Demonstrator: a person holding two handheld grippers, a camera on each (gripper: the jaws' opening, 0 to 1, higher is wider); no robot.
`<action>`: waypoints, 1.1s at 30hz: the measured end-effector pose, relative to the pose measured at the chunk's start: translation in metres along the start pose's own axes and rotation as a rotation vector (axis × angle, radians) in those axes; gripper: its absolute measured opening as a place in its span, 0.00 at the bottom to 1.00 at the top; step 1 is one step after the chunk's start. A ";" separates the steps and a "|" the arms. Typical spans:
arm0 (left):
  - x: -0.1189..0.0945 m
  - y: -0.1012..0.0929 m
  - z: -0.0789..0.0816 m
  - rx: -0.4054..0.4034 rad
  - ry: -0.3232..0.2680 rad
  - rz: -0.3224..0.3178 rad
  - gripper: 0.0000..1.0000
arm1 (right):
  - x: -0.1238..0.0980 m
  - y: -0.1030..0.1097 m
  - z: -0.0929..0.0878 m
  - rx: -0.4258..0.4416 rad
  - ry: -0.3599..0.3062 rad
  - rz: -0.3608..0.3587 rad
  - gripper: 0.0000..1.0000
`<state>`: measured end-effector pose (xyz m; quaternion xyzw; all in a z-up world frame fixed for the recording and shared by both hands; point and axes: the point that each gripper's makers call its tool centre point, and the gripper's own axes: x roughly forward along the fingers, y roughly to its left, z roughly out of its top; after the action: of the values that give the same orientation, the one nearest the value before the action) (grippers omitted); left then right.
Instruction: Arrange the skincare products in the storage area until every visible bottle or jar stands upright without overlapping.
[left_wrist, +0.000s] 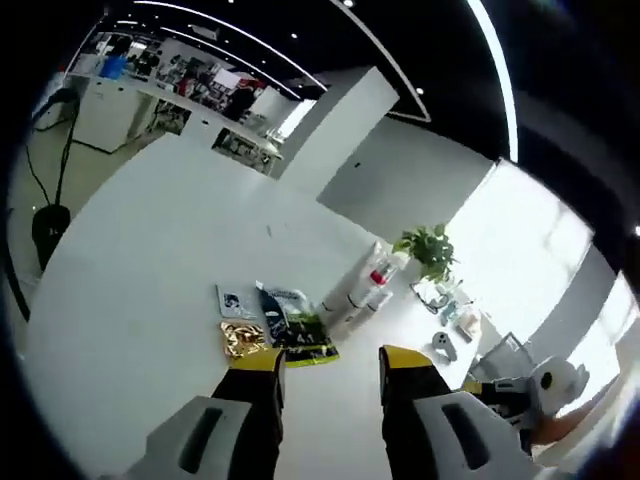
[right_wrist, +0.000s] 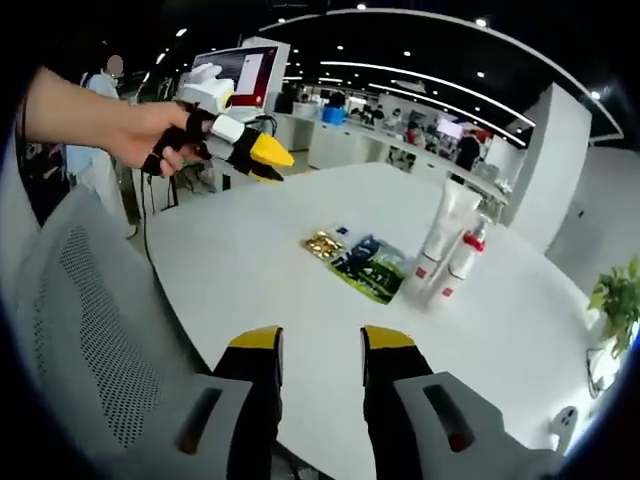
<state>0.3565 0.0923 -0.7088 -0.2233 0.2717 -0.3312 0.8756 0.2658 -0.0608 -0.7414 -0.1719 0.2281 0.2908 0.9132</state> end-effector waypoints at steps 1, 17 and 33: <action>-0.007 -0.004 0.001 0.091 -0.010 0.015 0.38 | -0.001 -0.001 0.004 0.021 -0.024 -0.001 0.33; -0.065 -0.052 -0.034 0.486 -0.072 0.023 0.61 | -0.015 0.005 0.040 0.151 -0.227 0.059 0.56; -0.103 -0.042 -0.001 0.551 -0.395 0.160 1.00 | -0.034 0.000 0.078 0.280 -0.456 0.082 0.84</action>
<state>0.2717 0.1356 -0.6522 -0.0165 0.0138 -0.2729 0.9618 0.2657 -0.0416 -0.6589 0.0353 0.0610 0.3243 0.9433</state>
